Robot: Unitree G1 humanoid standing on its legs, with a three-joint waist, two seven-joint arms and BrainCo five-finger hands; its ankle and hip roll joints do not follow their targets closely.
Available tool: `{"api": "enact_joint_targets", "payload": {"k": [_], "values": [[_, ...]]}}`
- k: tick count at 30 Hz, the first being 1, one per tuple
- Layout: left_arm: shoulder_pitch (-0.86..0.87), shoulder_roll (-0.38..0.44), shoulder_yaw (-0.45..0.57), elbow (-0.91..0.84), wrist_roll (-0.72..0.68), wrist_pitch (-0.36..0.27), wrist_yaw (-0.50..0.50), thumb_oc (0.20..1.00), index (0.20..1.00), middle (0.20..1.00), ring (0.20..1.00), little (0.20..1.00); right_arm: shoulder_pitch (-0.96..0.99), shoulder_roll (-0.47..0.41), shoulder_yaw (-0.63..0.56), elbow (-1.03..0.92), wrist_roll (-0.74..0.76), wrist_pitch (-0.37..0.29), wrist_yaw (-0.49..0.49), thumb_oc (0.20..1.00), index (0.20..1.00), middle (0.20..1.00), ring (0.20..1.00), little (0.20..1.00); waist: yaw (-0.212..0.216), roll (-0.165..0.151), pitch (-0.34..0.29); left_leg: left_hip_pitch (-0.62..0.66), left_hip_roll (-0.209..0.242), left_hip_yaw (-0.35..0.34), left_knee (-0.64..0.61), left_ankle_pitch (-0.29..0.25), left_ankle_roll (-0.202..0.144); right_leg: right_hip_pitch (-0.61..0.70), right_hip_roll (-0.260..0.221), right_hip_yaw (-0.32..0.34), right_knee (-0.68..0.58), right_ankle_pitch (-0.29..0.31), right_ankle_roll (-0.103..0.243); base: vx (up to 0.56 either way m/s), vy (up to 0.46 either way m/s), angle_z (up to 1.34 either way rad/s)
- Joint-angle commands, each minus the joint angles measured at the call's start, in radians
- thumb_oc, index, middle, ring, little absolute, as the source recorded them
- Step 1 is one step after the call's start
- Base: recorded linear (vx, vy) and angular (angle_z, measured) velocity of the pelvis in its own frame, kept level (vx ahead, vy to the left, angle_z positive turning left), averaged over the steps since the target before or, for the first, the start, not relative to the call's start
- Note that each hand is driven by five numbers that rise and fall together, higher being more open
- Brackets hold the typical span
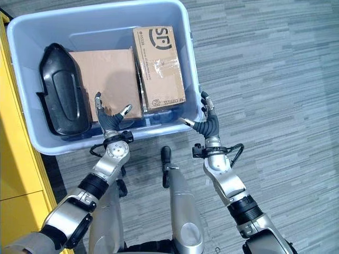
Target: Move parts from the plastic box to the shelf.
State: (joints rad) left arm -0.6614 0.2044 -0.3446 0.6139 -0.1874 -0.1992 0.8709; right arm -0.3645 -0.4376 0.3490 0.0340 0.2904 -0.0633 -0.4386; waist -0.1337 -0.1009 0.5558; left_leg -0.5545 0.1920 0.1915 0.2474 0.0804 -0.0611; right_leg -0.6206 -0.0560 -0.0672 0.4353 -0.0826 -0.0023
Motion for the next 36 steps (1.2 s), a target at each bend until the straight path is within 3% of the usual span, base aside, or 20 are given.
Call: {"api": "enact_joint_targets", "payload": {"k": [1, 4, 6, 11, 12, 13, 15, 18, 19, 22, 28, 36], "values": [[-0.067, 0.031, -0.002, 0.017, 0.014, -0.003, -0.015, 1.000, 1.000, 1.000, 1.000, 1.000, -0.020, -0.014, -0.030, -0.071, -0.003, -0.018, 0.005, 1.000, 1.000, 1.000, 1.000, 1.000, -0.010, -0.044, -0.036, -0.066, -0.006, -0.051, 0.122, -0.044, 0.003, 0.012, -0.026, -0.006, -0.076, 0.102, 0.055, -0.04, 0.061, -0.05], [-0.127, 0.051, -0.004, 0.053, -0.012, 0.005, 0.019, 1.000, 1.000, 1.000, 1.000, 1.000, -0.045, -0.016, -0.025, -0.057, -0.002, -0.009, -0.008, 1.000, 1.000, 1.000, 1.000, 1.000, -0.023, -0.046, -0.036, -0.090, -0.010, -0.048, 0.143, -0.051, 0.002, -0.018, -0.027, 0.004, -0.060, 0.102, 0.054, -0.02, 0.038, -0.08], [-0.145, 0.063, 0.000, 0.060, 0.043, 0.002, 0.072, 1.000, 1.000, 1.000, 1.000, 1.000, -0.044, -0.015, -0.028, -0.051, -0.003, -0.016, -0.016, 1.000, 1.000, 1.000, 1.000, 1.000, -0.026, -0.047, -0.036, -0.101, -0.013, -0.048, 0.151, -0.055, 0.003, -0.029, -0.028, 0.007, -0.054, 0.101, 0.054, -0.01, 0.010, -0.03], [-0.142, 0.110, 0.009, 0.007, 0.367, -0.104, 0.247, 1.000, 1.000, 1.000, 1.000, 1.000, 0.003, -0.021, -0.047, -0.065, -0.006, -0.049, -0.028, 1.000, 1.000, 1.000, 1.000, 1.000, -0.026, -0.045, -0.036, -0.110, -0.022, -0.051, 0.149, -0.059, 0.002, -0.038, -0.025, 0.016, -0.059, 0.102, 0.052, 0.00, 0.000, 0.00], [-0.141, 0.111, 0.009, 0.003, 0.378, -0.111, 0.258, 1.000, 1.000, 1.000, 1.000, 1.000, 0.005, -0.022, -0.048, -0.065, -0.006, -0.049, -0.028, 1.000, 1.000, 1.000, 1.000, 1.000, -0.025, -0.044, -0.036, -0.109, -0.023, -0.051, 0.148, -0.059, 0.002, -0.037, -0.025, 0.016, -0.060, 0.102, 0.051, 0.00, 0.000, 0.00], [-0.131, 0.119, 0.013, -0.036, 0.477, -0.121, 0.333, 1.000, 1.000, 1.000, 1.000, 1.000, 0.021, -0.020, -0.049, -0.064, -0.011, -0.062, -0.033, 1.000, 1.000, 1.000, 1.000, 1.000, -0.022, -0.039, -0.036, -0.105, -0.027, -0.052, 0.138, -0.056, 0.003, -0.035, -0.026, 0.016, -0.065, 0.103, 0.051, 0.00, 0.000, 0.00], [-0.125, 0.143, 0.019, -0.085, 0.654, -0.102, 0.434, 1.000, 1.000, 1.000, 1.000, 1.000, 0.032, -0.017, -0.045, -0.056, -0.030, -0.088, -0.051, 1.000, 1.000, 1.000, 1.000, 1.000, -0.018, -0.032, -0.036, -0.098, -0.033, -0.052, 0.126, -0.055, 0.002, -0.030, -0.027, 0.019, -0.074, 0.104, 0.051, -0.01, 0.043, 0.01], [-0.131, 0.179, 0.033, -0.150, 0.759, -0.063, 0.540, 1.000, 1.000, 1.000, 1.000, 1.000, 0.038, -0.022, -0.045, -0.052, -0.040, -0.103, -0.052, 1.000, 1.000, 1.000, 1.000, 1.000, -0.012, -0.018, -0.036, -0.100, -0.043, -0.054, 0.121, -0.054, 0.001, -0.033, -0.031, 0.019, -0.076, 0.103, 0.049, -0.01, 0.054, 0.01], [-0.131, 0.187, 0.035, -0.163, 0.750, -0.030, 0.580, 1.000, 1.000, 1.000, 1.000, 1.000, 0.035, -0.019, -0.039, -0.049, -0.047, -0.097, -0.050, 1.000, 1.000, 1.000, 1.000, 1.000, -0.007, -0.014, -0.036, -0.102, -0.047, -0.059, 0.122, -0.054, 0.001, -0.033, -0.033, 0.017, -0.075, 0.103, 0.049, -0.01, 0.045, 0.02], [-0.130, 0.181, 0.054, -0.151, 0.747, -0.021, 0.638, 1.000, 1.000, 1.000, 1.000, 1.000, 0.026, -0.006, -0.023, -0.037, -0.056, -0.098, -0.064, 1.000, 1.000, 1.000, 1.000, 1.000, 0.001, -0.013, -0.036, -0.111, -0.051, -0.065, 0.125, -0.055, 0.000, -0.038, -0.036, 0.013, -0.074, 0.103, 0.050, 0.00, -0.004, 0.02], [-0.096, 0.144, 0.077, -0.107, 0.634, -0.006, 0.604, 1.000, 1.000, 1.000, 1.000, 1.000, 0.020, 0.023, 0.001, -0.008, -0.075, -0.110, -0.085, 1.000, 1.000, 1.000, 1.000, 1.000, 0.017, -0.023, -0.036, -0.132, -0.057, -0.080, 0.128, -0.057, 0.000, -0.049, -0.033, 0.003, -0.077, 0.106, 0.054, -0.01, -0.040, 0.03], [-0.103, 0.140, 0.043, 0.037, 0.369, 0.014, 0.335, 1.000, 1.000, 1.000, 1.000, 1.000, -0.022, 0.019, 0.002, 0.055, -0.050, -0.111, -0.065, 1.000, 1.000, 1.000, 1.000, 1.000, 0.018, -0.033, -0.036, -0.163, -0.056, -0.082, 0.154, -0.058, 0.002, -0.073, -0.032, -0.006, -0.066, 0.114, 0.057, 0.00, -0.005, 0.03]]}}
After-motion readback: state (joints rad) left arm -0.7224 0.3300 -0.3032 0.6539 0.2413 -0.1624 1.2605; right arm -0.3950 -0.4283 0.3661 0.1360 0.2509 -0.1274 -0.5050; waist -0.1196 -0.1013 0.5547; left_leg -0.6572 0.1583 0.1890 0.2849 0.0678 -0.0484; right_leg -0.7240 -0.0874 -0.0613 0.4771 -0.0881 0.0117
